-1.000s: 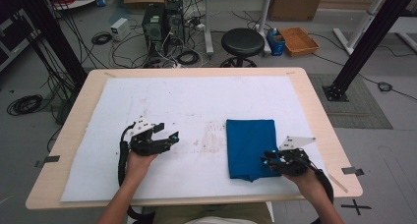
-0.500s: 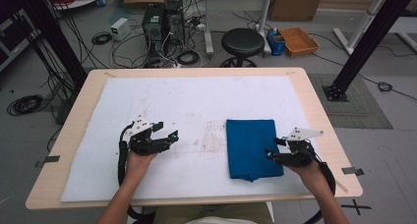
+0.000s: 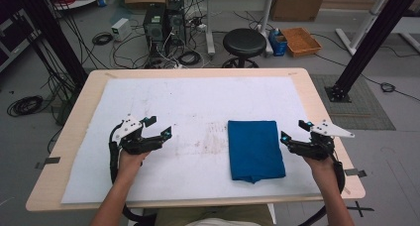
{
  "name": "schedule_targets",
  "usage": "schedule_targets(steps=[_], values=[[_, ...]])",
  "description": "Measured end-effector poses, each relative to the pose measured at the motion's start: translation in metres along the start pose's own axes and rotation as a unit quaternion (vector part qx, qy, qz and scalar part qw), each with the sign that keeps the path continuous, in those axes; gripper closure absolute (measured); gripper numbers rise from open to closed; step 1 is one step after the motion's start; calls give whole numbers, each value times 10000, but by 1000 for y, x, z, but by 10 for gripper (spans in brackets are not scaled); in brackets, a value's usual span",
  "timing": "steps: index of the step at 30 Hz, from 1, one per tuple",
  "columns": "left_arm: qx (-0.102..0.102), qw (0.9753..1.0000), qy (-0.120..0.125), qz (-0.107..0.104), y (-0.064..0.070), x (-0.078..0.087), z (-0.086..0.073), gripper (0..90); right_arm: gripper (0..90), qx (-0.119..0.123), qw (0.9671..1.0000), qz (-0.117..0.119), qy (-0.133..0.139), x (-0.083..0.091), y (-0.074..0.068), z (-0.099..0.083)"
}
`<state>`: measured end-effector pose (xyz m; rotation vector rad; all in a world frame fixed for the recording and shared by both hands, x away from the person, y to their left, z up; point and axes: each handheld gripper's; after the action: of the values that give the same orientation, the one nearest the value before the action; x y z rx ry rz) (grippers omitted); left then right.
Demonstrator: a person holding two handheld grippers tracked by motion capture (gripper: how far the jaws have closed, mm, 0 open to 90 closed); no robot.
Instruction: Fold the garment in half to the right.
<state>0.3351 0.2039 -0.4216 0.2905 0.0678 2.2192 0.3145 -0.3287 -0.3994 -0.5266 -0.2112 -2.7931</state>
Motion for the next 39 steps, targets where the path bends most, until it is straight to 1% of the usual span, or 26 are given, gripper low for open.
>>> schedule_targets(steps=[2,3,6,7,13,16,18,22,27,29,31,39], values=[[47,10000,66,9,-3,2,0,245,194,-49,10000,-43,-5,2,7,-3],[74,9999,64,26,-4,2,-1,245,194,-106,9999,-82,-40,3,9,-5],[87,10000,47,3,-4,1,-1,245,194,-169,9997,-133,-69,3,15,-9],[64,10000,21,5,-4,1,-1,245,194,-180,9997,-141,-86,3,15,-10],[-4,10000,8,14,-1,0,-2,245,194,-79,9999,-96,-94,2,13,-10],[-19,10000,29,-36,0,0,-3,245,194,-29,9999,-77,-108,2,10,-10],[-24,10000,14,-35,1,-1,-4,245,194,1,9999,-75,-132,2,9,-10],[-106,9999,-18,-68,4,-1,-5,245,194,-26,9999,-105,-127,4,9,-10],[-146,9999,2,-91,6,-1,-4,245,194,-43,9999,-141,-90,7,10,-10],[-127,9999,20,-95,5,-1,-4,245,194,-66,9998,-138,-107,7,10,-10],[-90,9999,31,-98,5,-1,-5,245,194,-40,9999,-128,-104,5,11,-11],[-56,9999,-18,-85,3,-2,-6,245,194,-58,9998,-113,-126,4,11,-12]])
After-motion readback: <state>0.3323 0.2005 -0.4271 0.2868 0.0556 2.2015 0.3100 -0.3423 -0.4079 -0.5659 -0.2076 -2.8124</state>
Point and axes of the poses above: each handheld gripper's, and its own axes: x roughly backward along the jaws, z roughly out of its top, y roughly to its right, and after that the axes turned 13 degrees about -z, right-handed
